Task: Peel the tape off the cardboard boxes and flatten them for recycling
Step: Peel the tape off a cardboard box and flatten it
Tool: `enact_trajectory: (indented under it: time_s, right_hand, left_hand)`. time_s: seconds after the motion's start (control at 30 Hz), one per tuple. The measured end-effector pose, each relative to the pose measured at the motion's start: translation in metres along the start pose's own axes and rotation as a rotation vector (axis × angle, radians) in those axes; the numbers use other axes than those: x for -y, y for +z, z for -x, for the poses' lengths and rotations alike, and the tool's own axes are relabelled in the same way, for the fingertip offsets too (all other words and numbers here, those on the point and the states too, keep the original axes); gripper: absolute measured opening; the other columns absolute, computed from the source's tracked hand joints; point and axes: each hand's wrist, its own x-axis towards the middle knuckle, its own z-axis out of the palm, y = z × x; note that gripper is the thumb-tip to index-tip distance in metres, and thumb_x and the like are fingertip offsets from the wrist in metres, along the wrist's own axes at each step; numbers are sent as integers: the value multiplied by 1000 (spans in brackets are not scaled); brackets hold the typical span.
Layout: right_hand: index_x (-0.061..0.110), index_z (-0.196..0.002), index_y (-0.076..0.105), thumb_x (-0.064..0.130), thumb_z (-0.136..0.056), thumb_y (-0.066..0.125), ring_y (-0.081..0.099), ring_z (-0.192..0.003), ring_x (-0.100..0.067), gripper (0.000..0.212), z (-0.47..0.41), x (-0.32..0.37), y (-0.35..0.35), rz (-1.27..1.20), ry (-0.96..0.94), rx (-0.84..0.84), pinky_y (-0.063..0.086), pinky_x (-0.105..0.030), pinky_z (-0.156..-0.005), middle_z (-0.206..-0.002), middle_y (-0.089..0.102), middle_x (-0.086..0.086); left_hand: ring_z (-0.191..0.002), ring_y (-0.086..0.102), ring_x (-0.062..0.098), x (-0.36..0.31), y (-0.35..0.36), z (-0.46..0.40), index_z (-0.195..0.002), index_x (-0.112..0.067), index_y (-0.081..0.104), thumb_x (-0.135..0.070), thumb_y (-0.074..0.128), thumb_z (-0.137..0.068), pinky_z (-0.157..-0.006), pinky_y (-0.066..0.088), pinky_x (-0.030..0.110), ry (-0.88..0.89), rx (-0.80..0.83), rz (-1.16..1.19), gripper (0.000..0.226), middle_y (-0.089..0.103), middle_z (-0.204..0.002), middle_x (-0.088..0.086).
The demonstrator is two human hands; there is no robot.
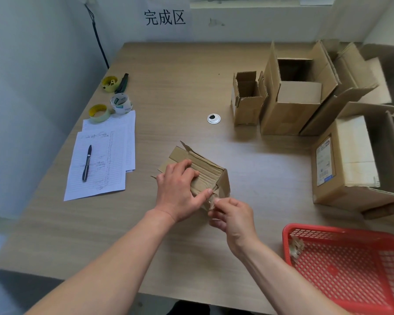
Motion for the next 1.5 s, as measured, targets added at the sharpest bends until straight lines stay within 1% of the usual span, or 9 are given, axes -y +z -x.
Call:
enact_trajectory:
  time_s: [0.13, 0.27, 0.37, 0.5, 0.63, 0.87, 1.13, 1.27, 1.5]
  right_hand:
    - [6, -68, 60, -1, -89, 59, 63, -66, -23, 22, 1, -1, -5, 39, 3, -36, 49, -30, -55, -63, 60, -9]
    - [10, -73, 57, 30, -96, 62, 68, -71, -26, 30, -12, 15, -9, -104, 117, -195, 55, -37, -64, -72, 64, -8]
    - [10, -80, 58, 40, -94, 64, 67, -64, -24, 34, -20, 22, -6, 12, 159, -154, 55, -36, -59, -69, 62, -5]
    - [7, -101, 67, 27, -95, 65, 61, -61, -20, 21, -27, 23, 2, 37, 171, -46, 51, -29, -45, -71, 63, -5]
    - [5, -106, 66, 12, -97, 59, 61, -61, -18, 13, -31, 21, 4, -106, 167, -10, 53, -28, -47, -78, 66, -9]
    - [7, -88, 58, 5, -100, 53, 60, -76, -24, 13, -21, -5, 19, -431, 109, -66, 50, -40, -73, -83, 63, -15]
    - [6, -71, 55, 0, -98, 55, 62, -62, -16, 27, -14, -12, 30, -303, -98, -128, 54, -33, -65, -69, 63, -9]
    - [4, -76, 60, 0, -98, 54, 63, -63, -15, 22, -12, -7, 23, -352, -35, -74, 56, -27, -59, -69, 65, -8]
    - [3, -80, 64, 3, -96, 54, 65, -74, -22, 19, -18, 9, 14, -313, 19, 28, 56, -38, -73, -77, 66, -11]
  left_hand:
    - [-120, 47, 28, 0, 0, 1, -103, -22, 68, -74, 46, -70, -85, 38, 43, -9, 6, -4, 66, 55, -136, 0]
    - [-119, 48, 28, -1, -1, 2, -103, -21, 68, -74, 47, -70, -84, 38, 43, 2, 0, -1, 66, 55, -135, 1]
    - [-118, 49, 29, 0, 0, 5, -102, -20, 68, -74, 48, -71, -82, 38, 42, 9, -16, -9, 65, 56, -134, 1]
    - [-117, 50, 29, 0, -1, 5, -102, -20, 67, -74, 48, -71, -81, 38, 42, 7, -19, -13, 65, 57, -134, 2]
    - [-116, 50, 29, 1, -1, 6, -102, -20, 68, -74, 49, -71, -81, 38, 42, 4, -24, -10, 65, 57, -133, 2]
    - [-116, 50, 29, 7, -1, 8, -102, -20, 67, -73, 49, -71, -81, 38, 42, -31, -27, 21, 64, 56, -134, 1]
    - [-118, 49, 29, 14, -6, 11, -105, -17, 67, -71, 46, -73, -82, 37, 43, -77, -28, 59, 66, 56, -135, 2]
    - [-118, 49, 29, 13, -5, 13, -104, -18, 67, -72, 47, -73, -81, 38, 42, -79, -22, 63, 65, 56, -134, 2]
    - [-119, 48, 27, 10, -13, 6, -105, -18, 66, -74, 47, -68, -84, 44, 44, -125, -3, 83, 71, 56, -133, 1]
